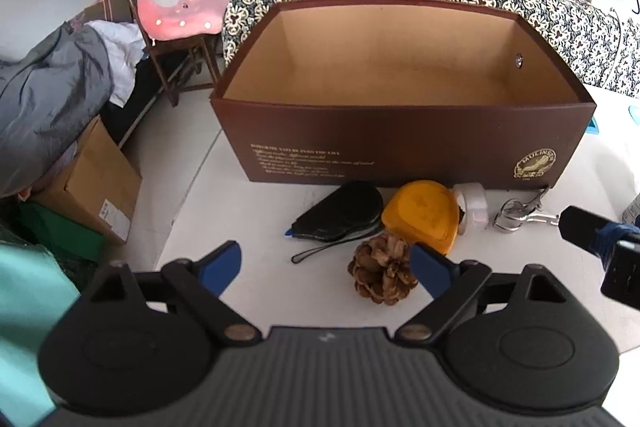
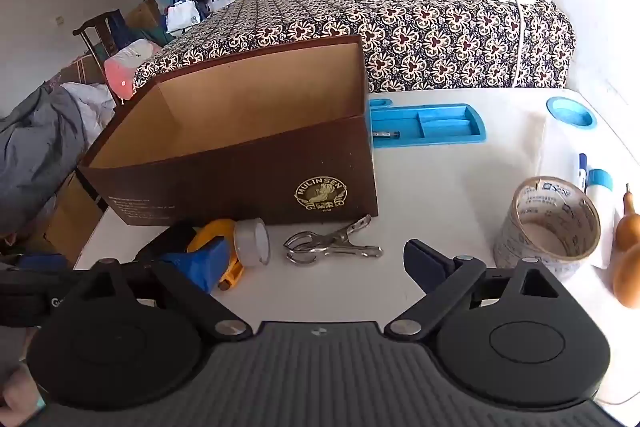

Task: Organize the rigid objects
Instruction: 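Move the right gripper toward the white tape roll beside the tape measure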

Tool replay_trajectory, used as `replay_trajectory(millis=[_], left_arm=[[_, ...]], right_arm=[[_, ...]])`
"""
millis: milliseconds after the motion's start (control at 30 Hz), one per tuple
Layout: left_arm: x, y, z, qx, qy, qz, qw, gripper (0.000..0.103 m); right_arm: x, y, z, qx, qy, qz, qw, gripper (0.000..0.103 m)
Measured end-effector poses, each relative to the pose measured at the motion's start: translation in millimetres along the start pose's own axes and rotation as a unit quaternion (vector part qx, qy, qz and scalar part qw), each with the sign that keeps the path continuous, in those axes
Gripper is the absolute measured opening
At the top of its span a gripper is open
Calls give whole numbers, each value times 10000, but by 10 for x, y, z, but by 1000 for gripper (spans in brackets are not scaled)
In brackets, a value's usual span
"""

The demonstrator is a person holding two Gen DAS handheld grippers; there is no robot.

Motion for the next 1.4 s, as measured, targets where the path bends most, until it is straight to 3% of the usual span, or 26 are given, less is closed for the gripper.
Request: replay_trajectory(millis=[500,700,867,967,1133,1400], left_arm=[[-13,-72,75,-282,152,-90,9994,91],[-88,-168,31,-673,390,-55,9970,92],[-206,-232,-16,-887,503,95,9947,93],[-259,-215,30,-1104,423,226,9927,93],[-274,-141,56,-1404,492,369,9882,93],[-125,75,-37,-1920,881,744,9746,92]], right_arm=[[-115,50,64,229,-146,280,9992,72],[-135,55,16,430,-41,203,9989,56],[-154,111,67,437,61,84,9990,32],[-157,178,178,789,41,394,9961,24],[-100,143,217,1229,149,510,9910,20],[-15,375,327,1058,-130,728,9916,18]])
Point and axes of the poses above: each gripper's, at about its wrist camera, not at the fingertips, and z roughly the way its jaws point, y to its right, x to its top, the point moved 3 cm from there along z, roughly the way its jaws point, and after that the axes turned 2 degrees about z, right-handed, at the moved point
